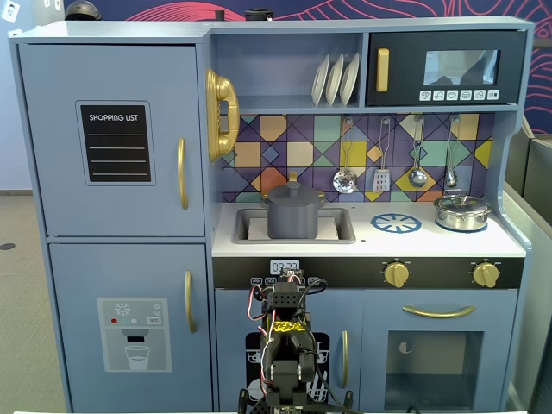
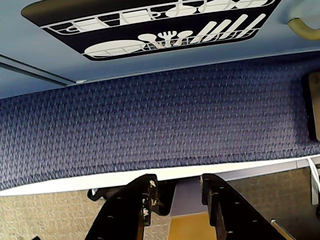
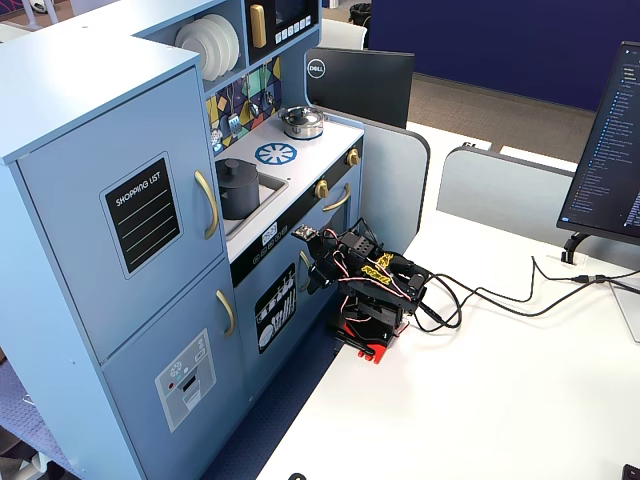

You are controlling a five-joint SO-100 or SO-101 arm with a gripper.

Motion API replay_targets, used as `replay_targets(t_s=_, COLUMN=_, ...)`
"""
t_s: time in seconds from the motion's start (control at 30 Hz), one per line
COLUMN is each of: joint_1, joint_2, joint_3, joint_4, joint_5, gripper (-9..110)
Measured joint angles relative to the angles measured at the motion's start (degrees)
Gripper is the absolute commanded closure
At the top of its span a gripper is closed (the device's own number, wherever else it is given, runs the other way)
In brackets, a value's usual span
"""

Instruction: Pick up the lid from the counter and put it on the gray recipient

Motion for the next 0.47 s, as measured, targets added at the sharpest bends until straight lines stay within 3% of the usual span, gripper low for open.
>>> replay_targets(t_s=0.47, joint_1=0.00, joint_2=0.00, joint_3=0.00, joint_4=0.00, joint_5=0.00, gripper=97)
